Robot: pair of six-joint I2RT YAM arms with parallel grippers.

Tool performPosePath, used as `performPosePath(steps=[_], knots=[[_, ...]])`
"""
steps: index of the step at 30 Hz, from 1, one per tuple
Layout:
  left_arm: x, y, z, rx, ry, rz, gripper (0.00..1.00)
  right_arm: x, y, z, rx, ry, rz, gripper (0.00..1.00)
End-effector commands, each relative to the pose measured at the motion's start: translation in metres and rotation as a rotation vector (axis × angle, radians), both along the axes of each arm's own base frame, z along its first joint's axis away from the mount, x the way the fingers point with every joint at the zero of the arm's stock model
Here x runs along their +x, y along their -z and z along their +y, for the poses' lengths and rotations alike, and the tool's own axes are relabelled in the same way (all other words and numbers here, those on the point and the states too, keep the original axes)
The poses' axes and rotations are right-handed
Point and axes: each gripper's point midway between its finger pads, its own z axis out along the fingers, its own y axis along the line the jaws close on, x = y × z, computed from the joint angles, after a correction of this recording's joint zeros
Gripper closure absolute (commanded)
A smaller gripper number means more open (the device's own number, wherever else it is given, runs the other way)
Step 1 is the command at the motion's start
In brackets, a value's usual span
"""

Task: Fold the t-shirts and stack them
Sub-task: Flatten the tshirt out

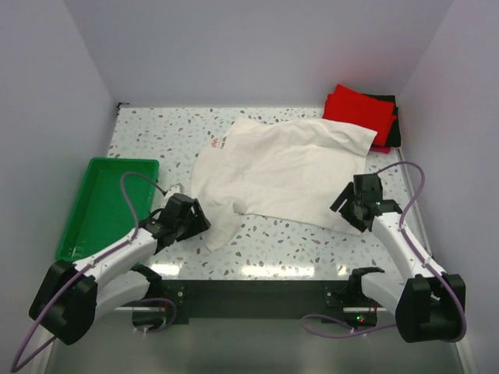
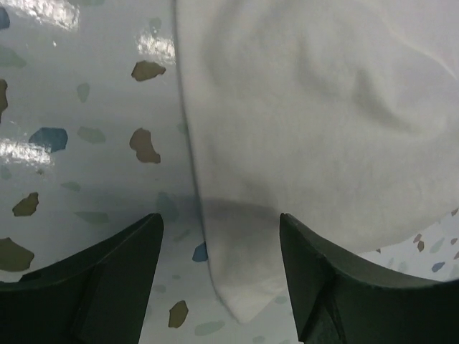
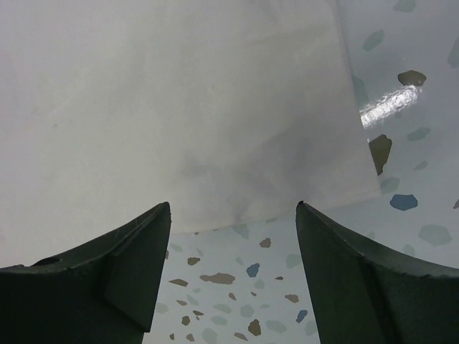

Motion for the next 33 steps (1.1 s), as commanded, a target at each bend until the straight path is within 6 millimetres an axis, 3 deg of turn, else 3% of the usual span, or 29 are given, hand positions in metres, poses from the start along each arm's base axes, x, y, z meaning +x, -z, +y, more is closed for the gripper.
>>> performPosePath(steps=[1,7,11,16,21,28,29,32,33], knots=[[0.001,0.006,-0.012,-0.093,-0.020,-0.001,0.28,-0.005,0.005,-0.012,-0.023,0.095,0.019,0.27],[0.002,0.021,-0.016,-0.094,-0.016,0.025,0.29,-0.007,0.015,-0.019,-0.038,0.134,0.064,0.26],[0.006,0.032,-0.011,-0.032,-0.020,0.049,0.40,-0.008,0.021,-0.024,-0.017,0.166,0.081,0.26],[0.011,0.039,0.000,0.047,-0.053,0.074,0.68,-0.005,0.030,-0.038,0.039,0.224,0.103,0.26],[0.023,0.021,0.011,0.089,-0.113,0.015,1.00,-0.004,0.041,-0.040,0.080,0.245,0.138,0.26],[0.031,-0.006,0.037,0.115,-0.192,-0.045,1.00,-0.007,0.054,-0.040,0.085,0.253,0.163,0.28],[0.033,-0.012,0.042,0.107,-0.205,-0.060,1.00,-0.008,0.057,-0.039,0.086,0.251,0.168,0.30],[0.035,-0.022,0.051,0.099,-0.220,-0.081,1.00,-0.004,0.061,-0.037,0.096,0.235,0.168,0.51],[0.037,-0.027,0.053,0.098,-0.225,-0.087,1.00,-0.002,0.062,-0.036,0.100,0.219,0.165,0.65]])
